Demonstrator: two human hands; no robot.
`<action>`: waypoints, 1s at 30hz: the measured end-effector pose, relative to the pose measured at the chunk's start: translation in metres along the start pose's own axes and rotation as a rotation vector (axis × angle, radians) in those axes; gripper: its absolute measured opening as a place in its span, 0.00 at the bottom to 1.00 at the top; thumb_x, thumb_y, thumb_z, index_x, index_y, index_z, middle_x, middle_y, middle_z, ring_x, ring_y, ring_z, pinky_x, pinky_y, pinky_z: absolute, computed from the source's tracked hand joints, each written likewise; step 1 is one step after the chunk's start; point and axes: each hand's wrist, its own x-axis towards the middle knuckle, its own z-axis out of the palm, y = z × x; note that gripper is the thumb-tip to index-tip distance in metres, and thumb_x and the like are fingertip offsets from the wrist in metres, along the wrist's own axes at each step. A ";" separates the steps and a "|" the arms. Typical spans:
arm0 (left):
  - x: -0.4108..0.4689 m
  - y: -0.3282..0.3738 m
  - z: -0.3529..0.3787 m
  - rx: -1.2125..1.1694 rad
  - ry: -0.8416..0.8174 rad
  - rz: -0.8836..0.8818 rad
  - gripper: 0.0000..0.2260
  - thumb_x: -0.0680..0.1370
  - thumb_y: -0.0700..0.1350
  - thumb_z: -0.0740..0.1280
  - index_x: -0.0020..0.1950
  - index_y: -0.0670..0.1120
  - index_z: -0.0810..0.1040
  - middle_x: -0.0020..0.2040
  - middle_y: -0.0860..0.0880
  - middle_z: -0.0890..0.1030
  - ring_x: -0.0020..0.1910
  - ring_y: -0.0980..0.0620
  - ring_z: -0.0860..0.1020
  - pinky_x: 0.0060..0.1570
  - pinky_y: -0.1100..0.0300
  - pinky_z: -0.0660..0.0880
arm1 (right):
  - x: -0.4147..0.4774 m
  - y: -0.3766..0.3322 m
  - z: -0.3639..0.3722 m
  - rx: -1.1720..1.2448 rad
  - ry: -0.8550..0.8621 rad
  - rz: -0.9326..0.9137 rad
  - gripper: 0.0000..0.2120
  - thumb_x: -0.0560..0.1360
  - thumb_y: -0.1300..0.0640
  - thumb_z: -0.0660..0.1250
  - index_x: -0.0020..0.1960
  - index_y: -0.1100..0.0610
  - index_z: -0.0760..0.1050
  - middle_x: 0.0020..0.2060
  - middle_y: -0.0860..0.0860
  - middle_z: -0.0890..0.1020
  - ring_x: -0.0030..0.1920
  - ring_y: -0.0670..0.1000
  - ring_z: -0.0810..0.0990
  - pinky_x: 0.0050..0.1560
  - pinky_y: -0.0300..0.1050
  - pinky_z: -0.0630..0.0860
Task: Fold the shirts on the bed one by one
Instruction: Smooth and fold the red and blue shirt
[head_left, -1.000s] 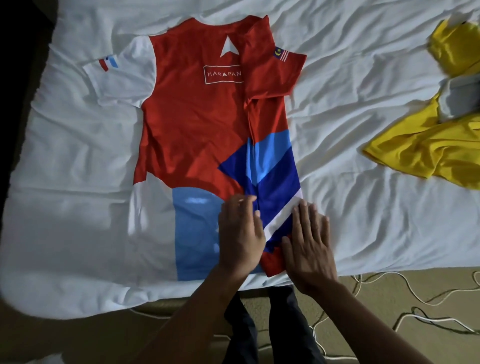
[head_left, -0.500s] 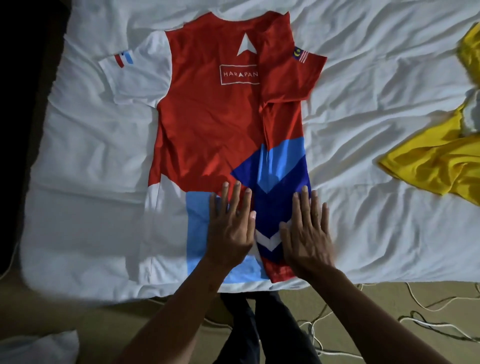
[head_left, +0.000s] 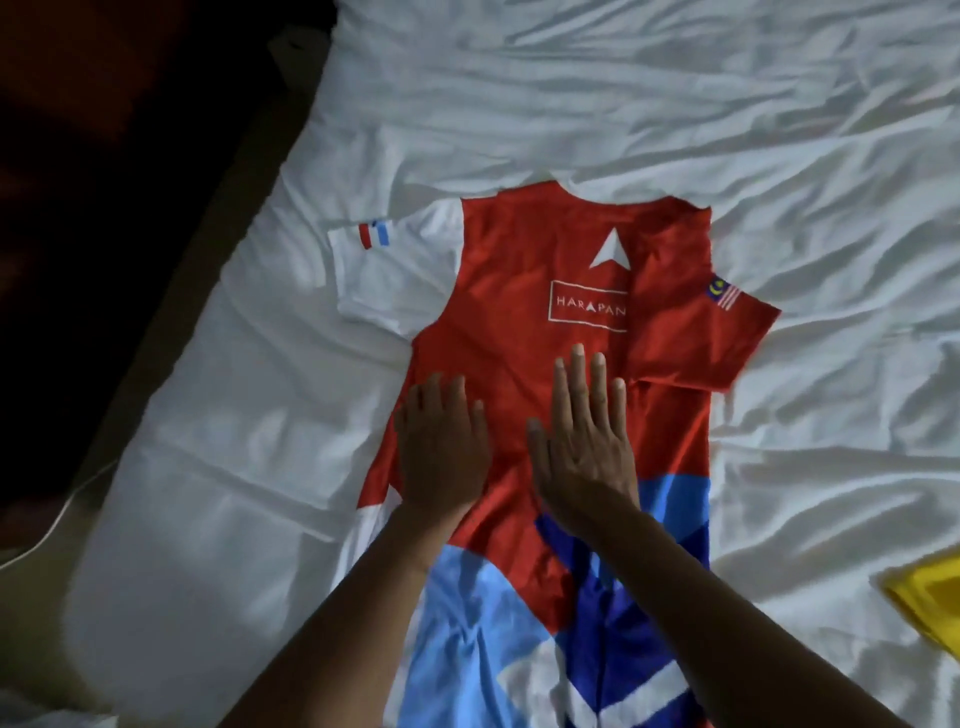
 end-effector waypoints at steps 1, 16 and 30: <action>0.010 -0.004 0.001 0.012 -0.008 -0.028 0.16 0.82 0.51 0.62 0.64 0.43 0.78 0.60 0.40 0.79 0.57 0.36 0.77 0.53 0.43 0.74 | 0.018 -0.004 0.002 -0.003 0.005 -0.008 0.33 0.85 0.44 0.49 0.83 0.63 0.53 0.83 0.60 0.48 0.84 0.60 0.43 0.82 0.62 0.47; 0.079 -0.043 0.031 -0.197 -0.155 -0.452 0.14 0.77 0.51 0.74 0.50 0.42 0.79 0.46 0.42 0.81 0.48 0.39 0.81 0.46 0.46 0.79 | 0.258 -0.062 0.065 0.172 0.023 -0.001 0.23 0.85 0.58 0.57 0.77 0.65 0.66 0.59 0.66 0.79 0.54 0.68 0.80 0.51 0.58 0.78; 0.082 -0.029 0.009 -0.408 -0.086 -0.408 0.12 0.80 0.54 0.68 0.42 0.48 0.76 0.36 0.49 0.83 0.36 0.43 0.82 0.38 0.50 0.77 | 0.317 -0.046 0.047 0.456 -0.086 0.244 0.10 0.83 0.53 0.61 0.53 0.59 0.77 0.46 0.61 0.84 0.51 0.62 0.80 0.47 0.50 0.72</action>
